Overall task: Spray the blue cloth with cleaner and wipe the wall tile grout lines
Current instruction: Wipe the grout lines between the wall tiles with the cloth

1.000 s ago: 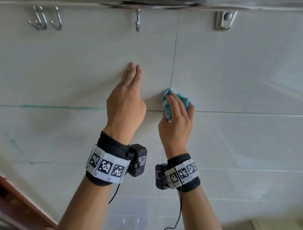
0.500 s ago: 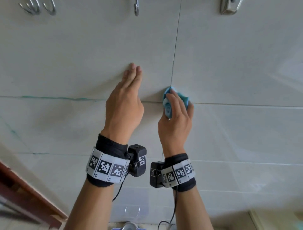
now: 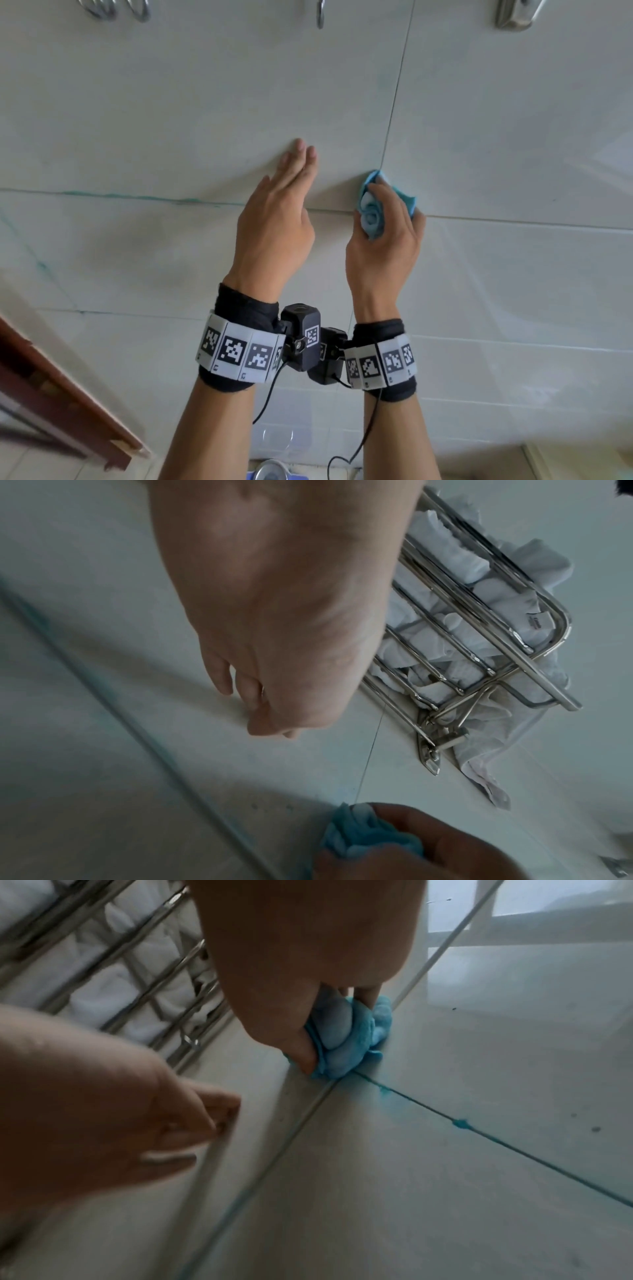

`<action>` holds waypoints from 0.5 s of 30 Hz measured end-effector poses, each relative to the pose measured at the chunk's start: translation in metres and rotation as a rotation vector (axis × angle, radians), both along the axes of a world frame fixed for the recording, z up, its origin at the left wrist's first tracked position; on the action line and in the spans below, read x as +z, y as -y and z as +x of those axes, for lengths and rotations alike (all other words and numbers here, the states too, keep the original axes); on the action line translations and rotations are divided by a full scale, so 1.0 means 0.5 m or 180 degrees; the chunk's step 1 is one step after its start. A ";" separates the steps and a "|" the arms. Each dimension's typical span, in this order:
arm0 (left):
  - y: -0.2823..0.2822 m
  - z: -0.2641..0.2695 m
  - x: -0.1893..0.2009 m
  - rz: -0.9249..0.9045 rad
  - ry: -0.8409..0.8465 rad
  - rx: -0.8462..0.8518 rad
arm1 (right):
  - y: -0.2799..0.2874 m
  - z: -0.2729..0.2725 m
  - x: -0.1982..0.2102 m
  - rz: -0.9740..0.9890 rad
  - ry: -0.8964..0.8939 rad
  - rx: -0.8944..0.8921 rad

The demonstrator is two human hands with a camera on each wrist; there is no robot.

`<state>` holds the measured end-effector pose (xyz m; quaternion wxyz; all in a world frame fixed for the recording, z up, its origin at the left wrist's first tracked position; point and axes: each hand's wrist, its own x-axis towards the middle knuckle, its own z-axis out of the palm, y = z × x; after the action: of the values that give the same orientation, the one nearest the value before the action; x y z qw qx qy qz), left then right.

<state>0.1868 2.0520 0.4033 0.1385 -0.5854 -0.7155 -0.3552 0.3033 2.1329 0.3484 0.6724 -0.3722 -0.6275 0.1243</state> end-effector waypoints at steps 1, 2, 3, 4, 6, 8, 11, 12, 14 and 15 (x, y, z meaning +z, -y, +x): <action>0.001 -0.001 0.001 -0.0004 -0.0012 -0.0013 | 0.001 0.005 0.006 -0.0047 -0.0026 0.0078; 0.002 -0.002 0.001 -0.0005 -0.0019 -0.0022 | 0.000 0.013 0.017 -0.0057 -0.0029 0.0138; 0.002 -0.003 0.002 0.0004 -0.0023 -0.0026 | -0.003 0.021 0.031 -0.0026 -0.0032 0.0175; 0.001 -0.004 0.002 0.0012 -0.0028 -0.0020 | -0.007 0.028 0.045 0.0028 -0.0045 0.0184; 0.001 -0.002 0.002 0.0004 -0.0052 0.0004 | -0.020 0.030 0.062 0.0127 -0.0087 0.0121; 0.001 0.000 0.001 -0.0038 -0.0089 0.0021 | -0.026 0.016 0.052 0.0253 -0.0045 -0.0046; 0.000 0.001 0.001 -0.0089 -0.0098 0.0055 | -0.017 -0.009 -0.003 0.0372 0.0183 -0.0274; 0.000 0.001 0.001 -0.0091 -0.0115 0.0068 | -0.013 -0.013 -0.024 0.0353 0.0248 -0.0288; 0.000 0.002 0.000 -0.0087 -0.0167 0.0088 | -0.006 -0.014 -0.052 0.0302 0.0338 -0.0290; 0.000 0.002 0.000 -0.0091 -0.0180 0.0087 | -0.004 -0.012 -0.057 0.0273 0.0356 -0.0283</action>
<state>0.1877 2.0520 0.4031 0.1551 -0.5873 -0.7243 -0.3263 0.2974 2.1349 0.3201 0.6565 -0.3769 -0.6518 0.0463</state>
